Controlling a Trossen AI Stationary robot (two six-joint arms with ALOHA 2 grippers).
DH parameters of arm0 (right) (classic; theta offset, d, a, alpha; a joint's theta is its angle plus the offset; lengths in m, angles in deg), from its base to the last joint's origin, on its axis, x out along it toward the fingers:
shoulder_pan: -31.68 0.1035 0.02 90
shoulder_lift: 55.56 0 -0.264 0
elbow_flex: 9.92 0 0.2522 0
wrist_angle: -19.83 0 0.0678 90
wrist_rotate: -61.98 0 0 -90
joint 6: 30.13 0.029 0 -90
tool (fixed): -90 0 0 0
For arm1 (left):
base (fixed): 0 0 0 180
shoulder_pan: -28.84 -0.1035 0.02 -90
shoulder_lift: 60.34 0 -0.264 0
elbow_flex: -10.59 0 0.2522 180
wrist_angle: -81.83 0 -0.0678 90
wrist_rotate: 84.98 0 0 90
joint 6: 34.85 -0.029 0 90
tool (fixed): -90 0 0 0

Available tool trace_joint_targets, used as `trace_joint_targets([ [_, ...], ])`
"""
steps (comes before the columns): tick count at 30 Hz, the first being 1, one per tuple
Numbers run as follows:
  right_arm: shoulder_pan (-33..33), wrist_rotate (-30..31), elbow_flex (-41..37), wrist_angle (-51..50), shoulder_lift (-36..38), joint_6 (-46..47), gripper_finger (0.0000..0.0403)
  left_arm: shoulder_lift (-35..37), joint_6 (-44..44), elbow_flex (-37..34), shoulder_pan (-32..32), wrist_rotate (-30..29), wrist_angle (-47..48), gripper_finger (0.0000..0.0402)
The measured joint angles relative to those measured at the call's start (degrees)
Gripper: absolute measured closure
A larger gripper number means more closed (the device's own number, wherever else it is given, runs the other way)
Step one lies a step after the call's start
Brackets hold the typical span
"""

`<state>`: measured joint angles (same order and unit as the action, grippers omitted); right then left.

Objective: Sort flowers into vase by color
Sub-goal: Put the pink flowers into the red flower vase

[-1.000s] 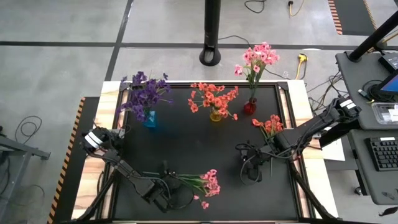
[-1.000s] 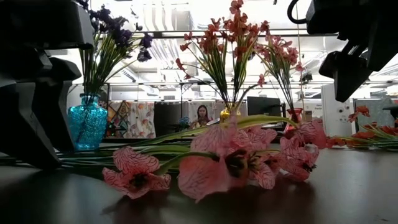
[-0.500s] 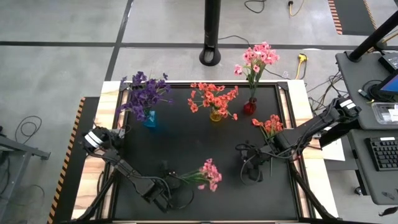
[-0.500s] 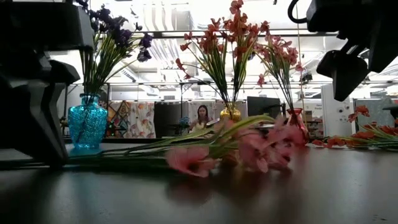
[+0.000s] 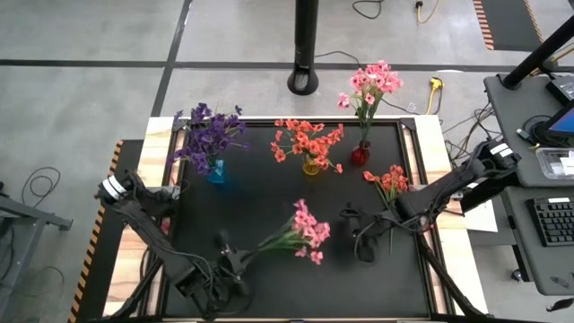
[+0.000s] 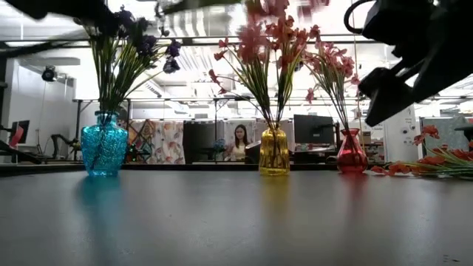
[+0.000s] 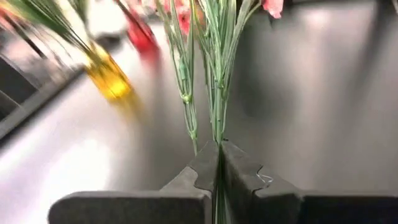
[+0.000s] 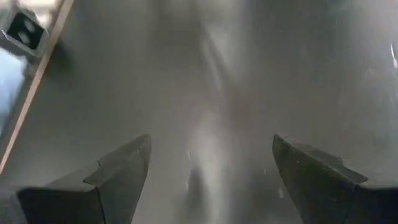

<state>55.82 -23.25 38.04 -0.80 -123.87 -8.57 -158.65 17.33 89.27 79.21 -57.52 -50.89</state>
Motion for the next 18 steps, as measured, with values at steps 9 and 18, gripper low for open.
trace_joint_targets([
  [9,0.0,4.5,-12.2,36.5,-1.0,-6.3,0.0076,-1.2,0.2,0.1,-1.3,-9.7,-3.1,0.0402],
  [18,0.0,4.9,-12.2,40.3,-1.3,-8.8,0.0076,-4.8,0.4,0.1,-4.0,-8.8,-5.4,0.0402],
])
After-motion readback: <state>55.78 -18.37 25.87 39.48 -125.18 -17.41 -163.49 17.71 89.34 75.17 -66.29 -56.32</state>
